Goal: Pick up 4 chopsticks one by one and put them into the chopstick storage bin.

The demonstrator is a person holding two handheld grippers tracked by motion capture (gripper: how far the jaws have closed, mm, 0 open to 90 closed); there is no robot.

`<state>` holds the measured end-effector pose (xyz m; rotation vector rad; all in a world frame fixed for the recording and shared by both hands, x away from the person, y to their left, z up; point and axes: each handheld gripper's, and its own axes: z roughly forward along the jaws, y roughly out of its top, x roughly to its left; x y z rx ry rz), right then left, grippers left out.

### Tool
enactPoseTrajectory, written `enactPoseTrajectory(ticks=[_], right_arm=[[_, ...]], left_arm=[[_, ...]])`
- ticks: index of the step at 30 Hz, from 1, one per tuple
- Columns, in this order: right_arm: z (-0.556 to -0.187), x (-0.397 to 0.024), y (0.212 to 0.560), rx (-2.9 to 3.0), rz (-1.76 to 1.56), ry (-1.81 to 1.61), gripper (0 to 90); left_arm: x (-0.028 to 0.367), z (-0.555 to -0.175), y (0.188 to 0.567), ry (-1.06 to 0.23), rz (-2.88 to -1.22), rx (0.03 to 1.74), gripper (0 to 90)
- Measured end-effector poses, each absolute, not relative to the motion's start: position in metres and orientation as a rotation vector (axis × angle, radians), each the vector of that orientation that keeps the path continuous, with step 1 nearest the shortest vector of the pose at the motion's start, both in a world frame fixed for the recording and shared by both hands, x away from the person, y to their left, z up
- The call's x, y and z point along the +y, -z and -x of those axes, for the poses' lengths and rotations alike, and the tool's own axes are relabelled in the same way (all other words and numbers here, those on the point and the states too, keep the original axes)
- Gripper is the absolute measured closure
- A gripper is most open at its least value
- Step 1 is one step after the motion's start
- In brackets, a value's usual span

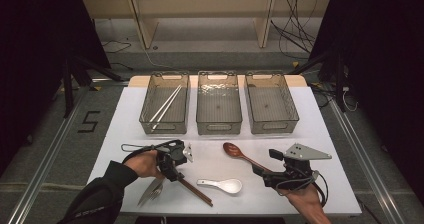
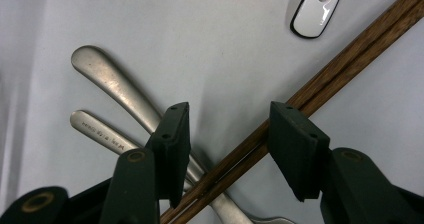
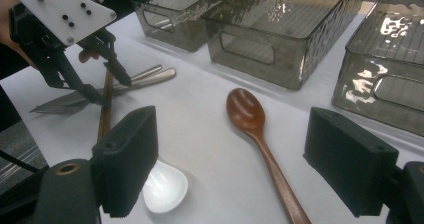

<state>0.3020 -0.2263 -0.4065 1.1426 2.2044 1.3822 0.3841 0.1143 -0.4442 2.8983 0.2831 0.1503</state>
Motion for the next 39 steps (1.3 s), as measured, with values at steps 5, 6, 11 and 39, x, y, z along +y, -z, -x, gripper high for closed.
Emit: enactPoseTrajectory(ticks=[5, 6, 11, 39], right_arm=[[-0.302, -0.227, 0.407, 2.204, -1.141, -1.383, 22.2], [-0.302, -0.227, 0.407, 2.204, -1.141, -1.383, 22.2], [-0.302, -0.226, 0.407, 2.205, -1.143, -1.384, 22.2], [-0.302, -0.226, 0.407, 2.209, -1.148, -1.387, 22.3]], left_arm=[[0.114, -0.384, 0.447, -0.166, -2.890, 0.285, 50.6], [0.114, -0.384, 0.448, -0.155, -2.893, 0.282, 50.6], [0.115, -0.385, 0.449, -0.140, -2.915, 0.269, 50.5], [0.113, -0.381, 0.454, -0.124, -2.975, 0.102, 65.7]])
